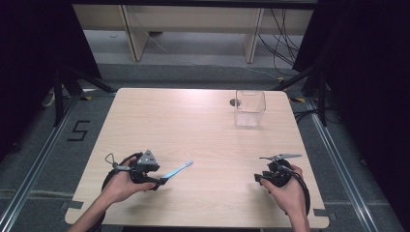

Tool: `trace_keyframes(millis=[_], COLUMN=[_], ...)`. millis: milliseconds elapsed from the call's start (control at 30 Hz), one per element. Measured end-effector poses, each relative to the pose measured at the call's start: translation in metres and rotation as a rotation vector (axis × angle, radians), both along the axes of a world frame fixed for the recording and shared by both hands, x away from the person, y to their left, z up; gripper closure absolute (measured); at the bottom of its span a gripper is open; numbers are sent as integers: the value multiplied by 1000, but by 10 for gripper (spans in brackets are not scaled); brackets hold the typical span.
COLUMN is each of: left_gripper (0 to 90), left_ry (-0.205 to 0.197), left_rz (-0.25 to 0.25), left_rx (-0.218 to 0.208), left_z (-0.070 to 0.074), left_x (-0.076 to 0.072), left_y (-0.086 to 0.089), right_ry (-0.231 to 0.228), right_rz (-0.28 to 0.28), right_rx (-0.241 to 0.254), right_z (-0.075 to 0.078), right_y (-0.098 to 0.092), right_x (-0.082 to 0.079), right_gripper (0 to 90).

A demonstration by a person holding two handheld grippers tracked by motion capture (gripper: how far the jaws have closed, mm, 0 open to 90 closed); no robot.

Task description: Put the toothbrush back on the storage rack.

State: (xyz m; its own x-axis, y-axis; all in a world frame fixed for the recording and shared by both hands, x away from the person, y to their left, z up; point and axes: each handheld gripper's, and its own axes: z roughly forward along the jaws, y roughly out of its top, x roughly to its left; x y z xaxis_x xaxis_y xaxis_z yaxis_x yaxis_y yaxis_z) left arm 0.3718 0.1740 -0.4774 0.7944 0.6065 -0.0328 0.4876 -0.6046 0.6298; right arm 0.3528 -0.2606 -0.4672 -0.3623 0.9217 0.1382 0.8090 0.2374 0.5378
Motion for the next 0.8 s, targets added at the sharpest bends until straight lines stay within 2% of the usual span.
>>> trace_keyframes(millis=[33,67,133,167,200,233,267,300,333,367,400,467,500,567,633,667,733,767,800], left_gripper=[382,383,391,391,391,394,402,408,418,432,448,479,493,538,562,569,581,591,600], left_ry=[6,24,62,84,105,118,136,138,154,160,171,190,197,211,236,245,248,246,248], left_rz=[9,2,5,-11,-4,-7,-9,-25,-54,-63,-72,-106,-111,-142,-150,-160,-161,-165,-175], left_rx=[9,29,52,88,104,126,145,172,225,250,273,319,336,391,425,446,455,457,469], left_z=[3,8,13,16,16,17,17,18,19,19,19,18,18,17,15,15,14,14,15], left_x=[3,5,11,14,17,19,22,24,29,31,33,38,40,45,48,49,51,52,53], left_y=[-3,-6,-14,-17,-22,-27,-31,-34,-38,-41,-45,-51,-53,-57,-61,-62,-64,-66,-67], right_ry=[26,14,18,38,54,85,66,75,82,92,105,110,98,113,103,123,104,107,96], right_rz=[9,31,61,64,73,45,73,76,72,61,80,33,75,74,80,69,92,77,96], right_rx=[29,22,4,7,4,14,-6,-7,-3,-1,-12,21,-4,9,20,27,16,30,24], right_z=[4,5,10,11,12,14,14,14,14,15,15,16,17,17,16,17,18,17,17], right_y=[4,6,10,11,11,14,12,11,12,13,11,16,14,16,18,20,19,21,19], right_x=[0,2,4,5,6,4,5,5,4,4,2,0,0,-2,-1,-2,-2,-2,-1], right_gripper=[602,602,605,604,605,605,605,606,606,607,607,609,609,609,609,609,609,609,610])
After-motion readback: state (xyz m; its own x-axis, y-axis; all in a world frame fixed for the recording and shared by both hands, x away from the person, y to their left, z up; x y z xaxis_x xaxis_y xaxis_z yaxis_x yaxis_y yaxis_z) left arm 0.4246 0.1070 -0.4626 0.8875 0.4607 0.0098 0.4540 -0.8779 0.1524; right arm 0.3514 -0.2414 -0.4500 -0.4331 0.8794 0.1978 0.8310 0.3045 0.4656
